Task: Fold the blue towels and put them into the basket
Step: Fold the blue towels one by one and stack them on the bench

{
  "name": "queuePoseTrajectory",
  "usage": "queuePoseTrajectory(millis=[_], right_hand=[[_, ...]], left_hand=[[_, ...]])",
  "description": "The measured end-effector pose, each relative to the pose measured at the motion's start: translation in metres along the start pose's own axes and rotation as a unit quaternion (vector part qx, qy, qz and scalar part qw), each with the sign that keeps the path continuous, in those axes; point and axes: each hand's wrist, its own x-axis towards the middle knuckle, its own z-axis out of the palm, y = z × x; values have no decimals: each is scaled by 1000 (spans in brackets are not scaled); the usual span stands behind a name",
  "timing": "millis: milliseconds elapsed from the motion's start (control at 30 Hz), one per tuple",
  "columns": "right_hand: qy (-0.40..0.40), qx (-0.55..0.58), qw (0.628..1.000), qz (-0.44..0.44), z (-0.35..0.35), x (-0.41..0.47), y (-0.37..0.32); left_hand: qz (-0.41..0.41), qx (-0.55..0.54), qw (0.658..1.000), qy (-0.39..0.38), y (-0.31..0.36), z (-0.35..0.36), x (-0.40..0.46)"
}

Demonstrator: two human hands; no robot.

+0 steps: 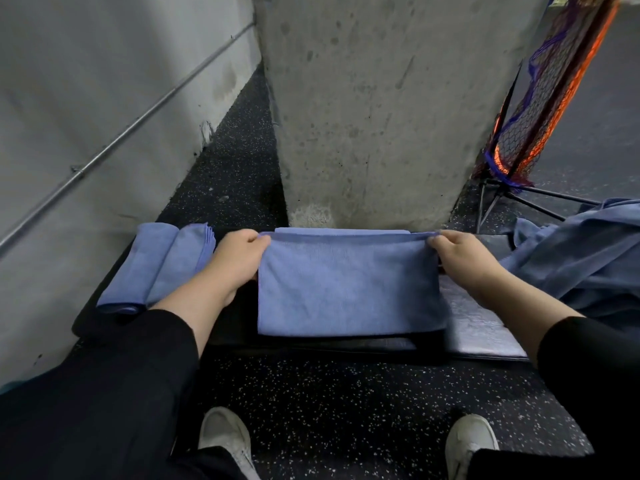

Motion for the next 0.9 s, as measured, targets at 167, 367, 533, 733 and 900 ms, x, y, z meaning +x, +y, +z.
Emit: queuePoseTrajectory(millis=[167, 367, 533, 733, 900], right_hand=[[-28, -117, 992, -28, 16, 14, 3], [-58, -273, 958, -61, 23, 22, 1], [-130, -302, 944, -20, 12, 6, -5], [-225, -256, 939, 39, -15, -29, 4], [-233, -254, 939, 5, -28, -46, 10]], left_hand=[[50, 193, 980, 16, -7, 18, 21], [84, 314, 945, -38, -9, 23, 29], [84, 356, 928, -78, -3, 22, 18], [96, 374, 908, -163, 0, 9, -16], [96, 360, 910, -180, -12, -3, -35]])
